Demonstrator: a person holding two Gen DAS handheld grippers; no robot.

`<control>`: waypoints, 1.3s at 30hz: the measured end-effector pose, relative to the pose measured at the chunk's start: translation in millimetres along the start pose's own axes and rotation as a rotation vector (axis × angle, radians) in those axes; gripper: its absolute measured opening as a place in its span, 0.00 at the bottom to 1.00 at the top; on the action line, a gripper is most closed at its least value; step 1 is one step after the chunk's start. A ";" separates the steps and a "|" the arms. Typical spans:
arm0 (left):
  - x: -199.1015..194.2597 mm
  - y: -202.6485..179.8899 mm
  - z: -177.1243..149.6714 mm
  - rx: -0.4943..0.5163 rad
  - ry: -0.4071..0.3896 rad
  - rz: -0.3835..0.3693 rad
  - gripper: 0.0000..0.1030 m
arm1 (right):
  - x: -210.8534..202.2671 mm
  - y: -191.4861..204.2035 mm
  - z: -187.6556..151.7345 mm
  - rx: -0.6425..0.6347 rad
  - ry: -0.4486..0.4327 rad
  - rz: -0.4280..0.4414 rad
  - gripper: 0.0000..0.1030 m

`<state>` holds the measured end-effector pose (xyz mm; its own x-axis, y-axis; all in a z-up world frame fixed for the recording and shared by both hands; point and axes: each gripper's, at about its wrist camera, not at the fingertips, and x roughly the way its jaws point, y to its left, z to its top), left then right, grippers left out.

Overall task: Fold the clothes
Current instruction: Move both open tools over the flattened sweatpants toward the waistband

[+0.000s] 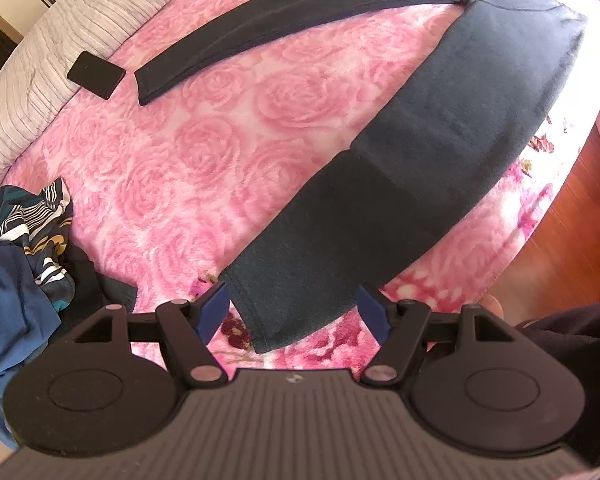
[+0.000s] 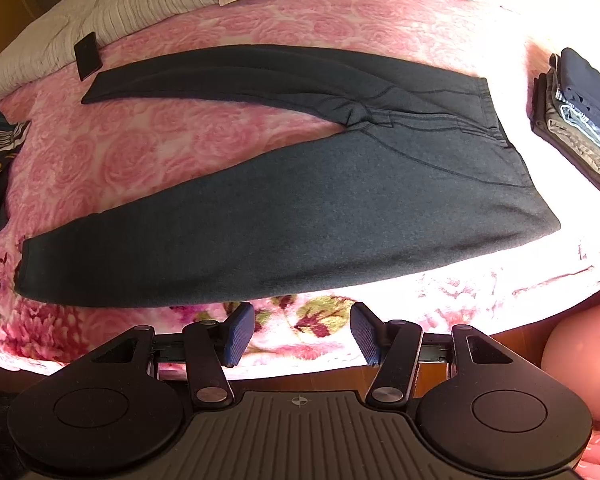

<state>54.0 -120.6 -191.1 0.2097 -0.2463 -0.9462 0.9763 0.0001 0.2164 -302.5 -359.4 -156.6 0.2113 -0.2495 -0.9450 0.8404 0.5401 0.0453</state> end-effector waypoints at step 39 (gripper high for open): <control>165.0 192.0 259.8 0.311 -0.122 0.061 0.48 | 62.8 -59.1 214.0 -0.449 0.033 -0.154 0.55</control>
<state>262.2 -413.0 -243.2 0.2405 -0.3693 -0.8977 0.8952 -0.2732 0.3522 -232.1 -579.0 -149.4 0.0791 -0.3324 -0.9398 0.5599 0.7948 -0.2340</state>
